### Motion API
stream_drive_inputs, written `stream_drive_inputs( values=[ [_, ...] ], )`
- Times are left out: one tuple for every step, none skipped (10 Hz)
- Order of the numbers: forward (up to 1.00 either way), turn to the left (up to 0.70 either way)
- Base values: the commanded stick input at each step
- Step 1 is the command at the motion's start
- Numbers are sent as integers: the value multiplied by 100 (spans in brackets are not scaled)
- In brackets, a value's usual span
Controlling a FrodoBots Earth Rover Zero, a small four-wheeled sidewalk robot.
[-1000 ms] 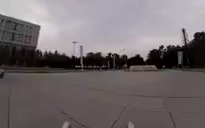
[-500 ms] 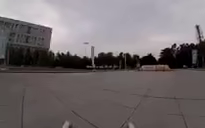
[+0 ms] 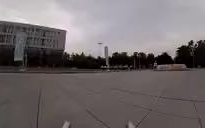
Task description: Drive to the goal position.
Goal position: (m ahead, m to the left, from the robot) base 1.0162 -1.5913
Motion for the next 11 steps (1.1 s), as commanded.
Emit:
stream_drive_inputs(
  values=[
    [0, 60],
    [0, 60],
    [0, 60],
    [0, 60],
    [0, 60],
    [0, 60],
    [0, 60],
    [0, 60],
    [0, 60],
    [0, 60],
    [0, 60]
  ],
)
